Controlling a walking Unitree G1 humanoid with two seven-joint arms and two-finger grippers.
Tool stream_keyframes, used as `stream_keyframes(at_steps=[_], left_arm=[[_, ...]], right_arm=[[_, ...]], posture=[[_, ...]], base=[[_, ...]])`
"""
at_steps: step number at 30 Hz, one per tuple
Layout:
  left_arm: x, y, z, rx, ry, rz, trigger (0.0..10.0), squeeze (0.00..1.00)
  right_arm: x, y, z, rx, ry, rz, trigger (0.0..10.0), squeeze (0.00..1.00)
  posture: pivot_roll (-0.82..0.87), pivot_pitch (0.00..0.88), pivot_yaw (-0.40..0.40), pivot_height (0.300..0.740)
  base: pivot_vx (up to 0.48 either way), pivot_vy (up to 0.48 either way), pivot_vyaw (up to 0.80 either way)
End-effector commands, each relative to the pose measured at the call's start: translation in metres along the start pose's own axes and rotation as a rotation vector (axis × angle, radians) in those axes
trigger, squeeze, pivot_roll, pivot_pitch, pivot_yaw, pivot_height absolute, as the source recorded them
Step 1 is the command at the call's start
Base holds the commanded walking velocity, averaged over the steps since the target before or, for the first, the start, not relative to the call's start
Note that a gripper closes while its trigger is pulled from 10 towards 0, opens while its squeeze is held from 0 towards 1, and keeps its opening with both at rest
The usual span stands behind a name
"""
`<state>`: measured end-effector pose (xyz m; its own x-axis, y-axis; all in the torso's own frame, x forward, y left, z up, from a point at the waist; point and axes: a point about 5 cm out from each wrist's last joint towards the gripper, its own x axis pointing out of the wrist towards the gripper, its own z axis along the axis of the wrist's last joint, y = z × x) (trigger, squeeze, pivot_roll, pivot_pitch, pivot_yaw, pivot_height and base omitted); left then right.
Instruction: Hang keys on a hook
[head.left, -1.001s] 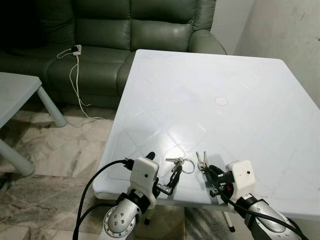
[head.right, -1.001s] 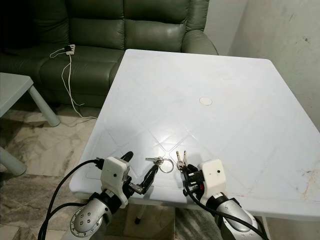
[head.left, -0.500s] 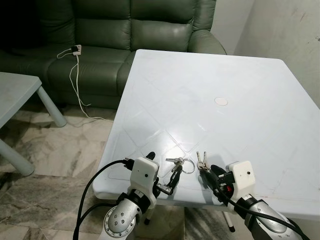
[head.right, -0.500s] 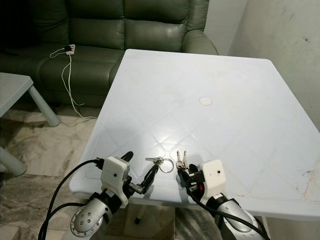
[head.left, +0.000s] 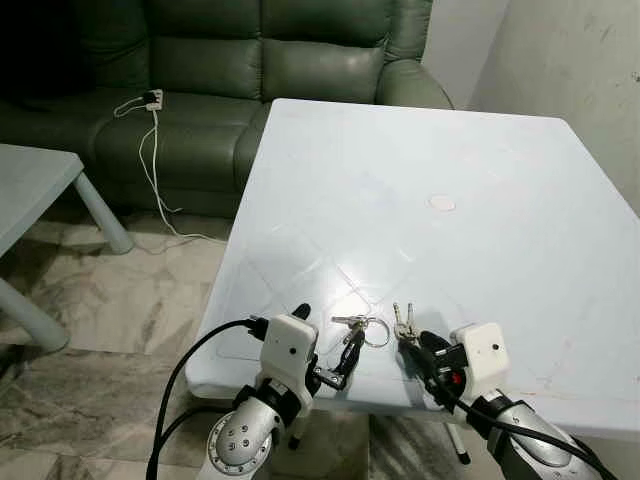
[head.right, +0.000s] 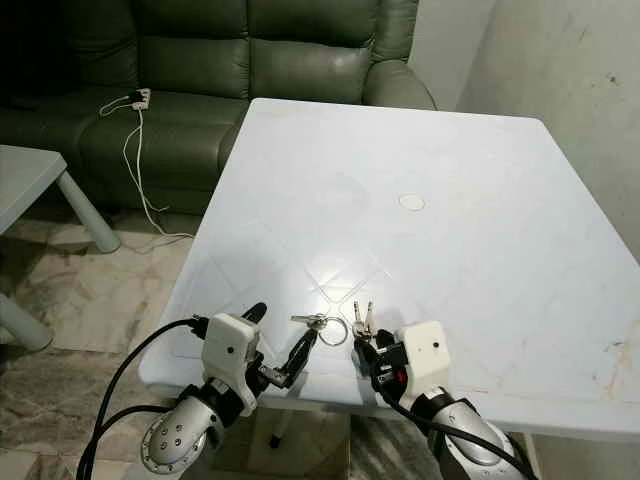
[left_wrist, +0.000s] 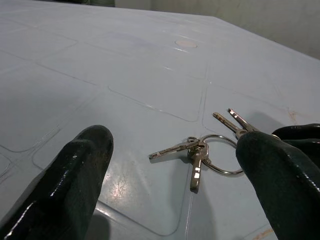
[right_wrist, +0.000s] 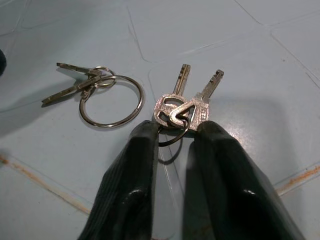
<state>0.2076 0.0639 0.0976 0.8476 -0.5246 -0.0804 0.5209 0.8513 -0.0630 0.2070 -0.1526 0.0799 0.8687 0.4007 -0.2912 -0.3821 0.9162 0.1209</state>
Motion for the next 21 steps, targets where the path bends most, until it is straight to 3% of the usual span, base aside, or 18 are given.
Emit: stream_keyframes(at_steps=[1, 21], left_arm=[[0.0002, -0.0020, 0.0027, 0.002, -0.007, -0.001, 10.0, 0.00], [0.0009, -0.0019, 0.0031, 0.002, -0.009, 0.007, 10.0, 0.00]], right_arm=[[-0.0028, -0.0002, 0.0054, -0.008, -0.016, -0.001, 0.0, 0.00], [-0.0039, 0.0001, 0.0112, -0.011, -0.074, -0.003, 0.0, 0.00]], posture=[[-0.01, 0.069, -0.091, 0.740], [-0.01, 0.072, -0.094, 0.740]], base=[[0.000, 0.000, 0.00], [0.000, 0.000, 0.00]])
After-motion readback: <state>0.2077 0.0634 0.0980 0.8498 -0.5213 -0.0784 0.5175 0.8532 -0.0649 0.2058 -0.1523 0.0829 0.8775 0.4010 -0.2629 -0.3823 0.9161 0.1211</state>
